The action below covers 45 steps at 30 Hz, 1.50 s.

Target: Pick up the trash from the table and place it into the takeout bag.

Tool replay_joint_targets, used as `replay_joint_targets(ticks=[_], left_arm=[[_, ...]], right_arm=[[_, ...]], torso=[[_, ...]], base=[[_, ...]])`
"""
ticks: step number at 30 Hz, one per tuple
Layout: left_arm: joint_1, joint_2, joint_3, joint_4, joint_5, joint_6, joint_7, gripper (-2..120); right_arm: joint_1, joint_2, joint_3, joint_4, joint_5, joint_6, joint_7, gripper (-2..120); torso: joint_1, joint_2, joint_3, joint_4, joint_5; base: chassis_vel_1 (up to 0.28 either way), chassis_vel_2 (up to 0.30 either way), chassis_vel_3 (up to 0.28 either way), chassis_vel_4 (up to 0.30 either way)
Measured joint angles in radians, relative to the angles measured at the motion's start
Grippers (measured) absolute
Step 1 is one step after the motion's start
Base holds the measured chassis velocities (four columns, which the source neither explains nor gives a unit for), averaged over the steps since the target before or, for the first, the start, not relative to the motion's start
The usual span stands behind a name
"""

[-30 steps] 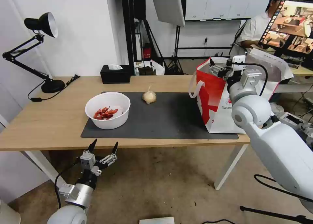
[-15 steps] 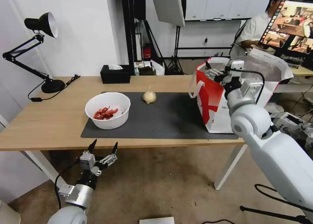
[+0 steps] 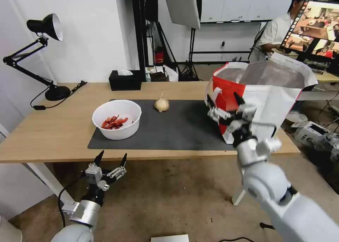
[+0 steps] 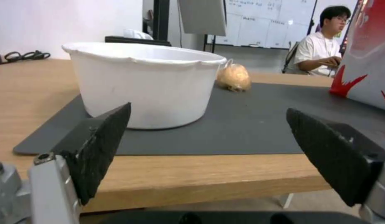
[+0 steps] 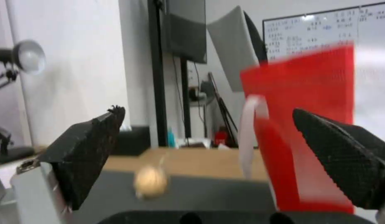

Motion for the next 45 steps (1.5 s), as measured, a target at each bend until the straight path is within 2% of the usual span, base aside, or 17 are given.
replay_joint_targets(ticks=[1, 5, 13, 45], left_arm=[[0.001, 0.0, -0.001, 0.0, 0.0, -0.001, 0.0, 100], [0.0, -0.001, 0.0, 0.005, 0.0, -0.003, 0.001, 100], [0.0, -0.012, 0.006, 0.007, 0.005, -0.004, 0.003, 100], [0.011, -0.016, 0.006, 0.01, 0.008, -0.008, 0.013, 100]], right_arm=[[-0.061, 0.021, 0.004, -0.017, -0.047, 0.035, -0.017, 100], [-0.146, 0.063, 0.005, -0.057, -0.107, 0.091, -0.031, 100], [-0.265, 0.127, 0.011, -0.099, -0.18, 0.131, -0.032, 100], [-0.296, 0.155, -0.012, -0.147, -0.19, 0.131, -0.031, 100]], torso=[[0.0, 0.0, 0.0, 0.0, 0.0001], [0.0, 0.0, 0.0, 0.0001, 0.0001], [0.0, 0.0, 0.0, 0.0, 0.0], [0.0, 0.0, 0.0, 0.0001, 0.0001]], base=[[0.0, 0.0, 0.0, 0.0], [0.0, 0.0, 0.0, 0.0], [0.0, 0.0, 0.0, 0.0], [0.0, 0.0, 0.0, 0.0]])
